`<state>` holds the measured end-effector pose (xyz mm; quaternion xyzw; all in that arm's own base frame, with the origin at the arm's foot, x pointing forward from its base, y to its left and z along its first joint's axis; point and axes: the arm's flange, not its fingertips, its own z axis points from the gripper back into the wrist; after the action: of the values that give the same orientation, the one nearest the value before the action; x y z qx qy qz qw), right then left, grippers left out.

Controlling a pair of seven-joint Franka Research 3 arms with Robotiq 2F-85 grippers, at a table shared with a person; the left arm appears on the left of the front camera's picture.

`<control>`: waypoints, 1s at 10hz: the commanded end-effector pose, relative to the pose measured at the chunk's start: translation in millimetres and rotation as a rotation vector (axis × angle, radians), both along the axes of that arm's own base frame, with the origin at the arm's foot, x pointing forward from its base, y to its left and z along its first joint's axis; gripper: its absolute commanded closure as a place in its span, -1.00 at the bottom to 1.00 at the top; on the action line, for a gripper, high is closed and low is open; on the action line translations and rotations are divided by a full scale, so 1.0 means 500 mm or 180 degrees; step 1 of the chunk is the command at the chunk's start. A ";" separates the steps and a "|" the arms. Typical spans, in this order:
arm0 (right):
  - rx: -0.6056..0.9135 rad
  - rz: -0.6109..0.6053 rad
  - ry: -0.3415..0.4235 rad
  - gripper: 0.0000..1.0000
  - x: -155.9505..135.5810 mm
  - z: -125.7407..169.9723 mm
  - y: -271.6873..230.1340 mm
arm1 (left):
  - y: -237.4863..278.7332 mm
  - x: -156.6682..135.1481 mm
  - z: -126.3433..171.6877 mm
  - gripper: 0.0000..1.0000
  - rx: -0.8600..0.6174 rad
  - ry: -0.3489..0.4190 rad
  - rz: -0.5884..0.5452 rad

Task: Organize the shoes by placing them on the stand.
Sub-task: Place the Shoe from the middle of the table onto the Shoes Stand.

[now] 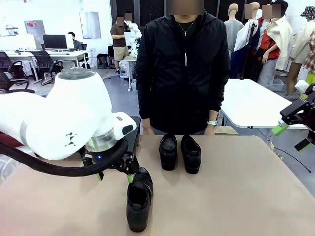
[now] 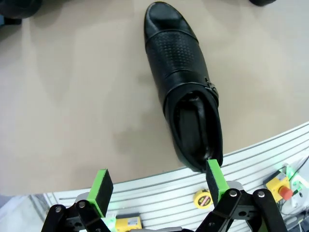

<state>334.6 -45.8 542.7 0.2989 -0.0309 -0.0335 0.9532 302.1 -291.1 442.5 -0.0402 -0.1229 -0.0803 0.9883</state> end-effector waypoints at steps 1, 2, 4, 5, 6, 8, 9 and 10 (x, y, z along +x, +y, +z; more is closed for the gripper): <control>0.0051 -0.0013 0.0031 -1.00 0.002 0.007 -0.001 | -0.014 0.025 -0.048 -1.00 -0.0029 0.0070 -0.0034; 0.0051 -0.0013 0.0031 -1.00 0.002 0.007 -0.001 | -0.018 0.034 -0.072 -1.00 0.0051 0.0131 0.0015; 0.0051 -0.0013 0.0031 -1.00 0.002 0.007 -0.001 | -0.024 0.049 -0.131 -1.00 0.0215 0.0325 0.0080; 0.0051 -0.0013 0.0031 -1.00 0.002 0.007 -0.001 | -0.026 0.059 -0.158 -1.00 0.0239 0.0299 0.0223; 0.0051 -0.0013 0.0031 -1.00 0.002 0.007 -0.001 | -0.028 0.071 -0.181 -1.00 0.0228 0.0280 0.0252; 0.0051 -0.0013 0.0031 -1.00 0.002 0.007 -0.001 | -0.029 0.088 -0.208 -1.00 0.0191 0.0180 0.0318; 0.0051 -0.0013 0.0031 -1.00 0.002 0.007 -0.001 | -0.029 0.093 -0.215 -1.00 0.0160 0.0182 0.0340; 0.0051 -0.0013 0.0031 -1.00 0.002 0.007 -0.001 | -0.030 0.097 -0.216 -1.00 0.0166 0.0166 0.0351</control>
<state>334.7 -45.8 542.8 0.2989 -0.0309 -0.0335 0.9532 345.0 -298.8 336.7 -0.0167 -0.0833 -0.0391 0.9956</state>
